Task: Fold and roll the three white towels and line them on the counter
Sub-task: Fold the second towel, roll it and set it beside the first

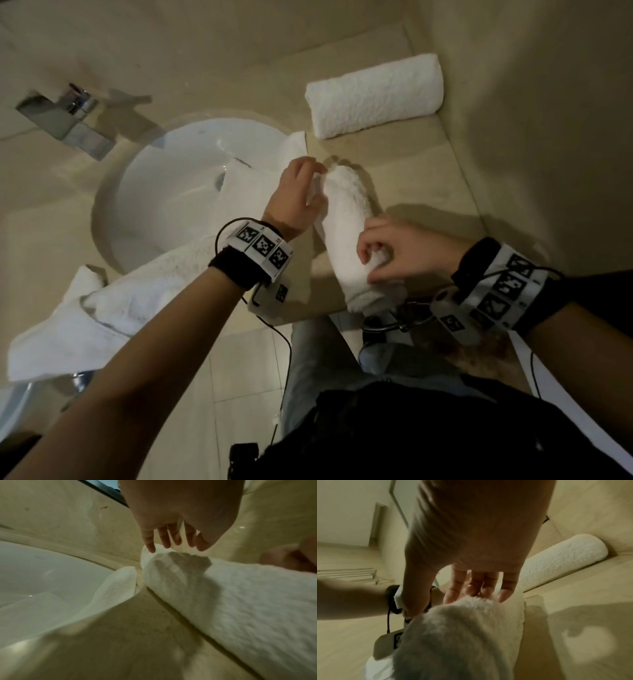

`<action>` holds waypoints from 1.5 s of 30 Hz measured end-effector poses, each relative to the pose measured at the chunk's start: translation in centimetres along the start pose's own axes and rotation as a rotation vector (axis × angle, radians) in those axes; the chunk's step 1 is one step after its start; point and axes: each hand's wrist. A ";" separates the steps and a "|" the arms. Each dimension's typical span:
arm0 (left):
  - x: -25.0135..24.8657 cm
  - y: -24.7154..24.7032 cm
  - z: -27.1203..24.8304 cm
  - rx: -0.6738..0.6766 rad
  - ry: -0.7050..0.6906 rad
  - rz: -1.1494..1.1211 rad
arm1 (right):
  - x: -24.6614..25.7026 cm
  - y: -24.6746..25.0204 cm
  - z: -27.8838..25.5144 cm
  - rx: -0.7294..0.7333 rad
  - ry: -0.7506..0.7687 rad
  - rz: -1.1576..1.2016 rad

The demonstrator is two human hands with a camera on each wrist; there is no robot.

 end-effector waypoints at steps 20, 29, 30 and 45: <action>-5.9 -2.6 -9.2 0.215 -0.414 0.077 | -0.9 -4.8 -3.2 -0.491 0.438 -0.677; -5.8 -2.7 -9.1 0.261 -0.511 0.073 | -0.7 -4.9 -2.8 -0.474 0.500 -0.576; -5.6 -2.6 -9.1 0.255 -0.541 0.148 | -0.8 -4.5 -3.1 -0.421 0.508 -0.571; -4.4 -2.3 -9.5 0.269 -0.573 0.131 | -1.4 -4.6 -1.9 -0.229 0.093 0.013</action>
Point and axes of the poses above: each hand's wrist, its own z-axis towards the middle knuckle, its own y-axis out of the back of the hand, x = y × z, and after that the axes turned 7 degrees about -z, right-handed
